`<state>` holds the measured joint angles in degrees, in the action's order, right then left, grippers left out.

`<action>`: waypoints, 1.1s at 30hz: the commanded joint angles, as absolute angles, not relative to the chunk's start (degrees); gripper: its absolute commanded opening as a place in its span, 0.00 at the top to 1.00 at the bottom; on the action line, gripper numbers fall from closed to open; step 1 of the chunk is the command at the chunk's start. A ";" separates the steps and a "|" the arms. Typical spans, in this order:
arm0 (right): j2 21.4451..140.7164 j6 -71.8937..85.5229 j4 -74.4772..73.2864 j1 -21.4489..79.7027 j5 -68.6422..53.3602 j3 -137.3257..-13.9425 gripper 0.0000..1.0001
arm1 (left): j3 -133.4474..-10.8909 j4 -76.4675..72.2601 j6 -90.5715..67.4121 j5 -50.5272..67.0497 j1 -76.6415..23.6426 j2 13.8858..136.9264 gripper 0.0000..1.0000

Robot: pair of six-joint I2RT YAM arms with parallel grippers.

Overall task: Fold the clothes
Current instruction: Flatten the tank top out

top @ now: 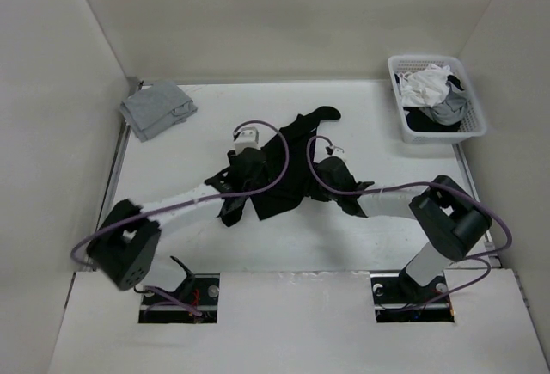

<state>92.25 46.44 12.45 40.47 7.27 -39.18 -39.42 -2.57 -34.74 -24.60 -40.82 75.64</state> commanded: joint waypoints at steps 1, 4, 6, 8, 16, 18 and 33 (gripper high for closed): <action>96.50 50.53 20.82 40.04 5.98 -39.90 0.52 | -49.03 -9.49 -25.93 -27.95 -40.03 89.19 0.41; 98.78 51.85 22.85 39.33 4.49 -41.13 0.54 | -52.56 -9.32 -23.65 -27.60 -39.59 95.01 0.41; 100.71 52.29 23.81 38.63 3.09 -42.36 0.58 | -55.36 -8.62 -21.80 -27.51 -39.51 98.95 0.42; 101.95 52.99 24.69 38.02 1.85 -43.24 0.68 | -56.94 -7.57 -21.71 -28.21 -39.51 100.97 0.46; 88.90 50.37 23.13 37.48 6.50 -37.29 1.00 | -55.12 -6.42 -25.39 -29.98 -37.49 92.85 0.97; 82.20 48.96 20.14 37.40 7.56 -34.72 1.00 | -52.39 -6.42 -26.89 -27.17 -36.61 86.16 0.97; 28.05 39.56 -21.34 46.34 15.46 -51.65 1.00 | -55.27 8.51 -35.16 -19.51 -33.71 45.18 0.98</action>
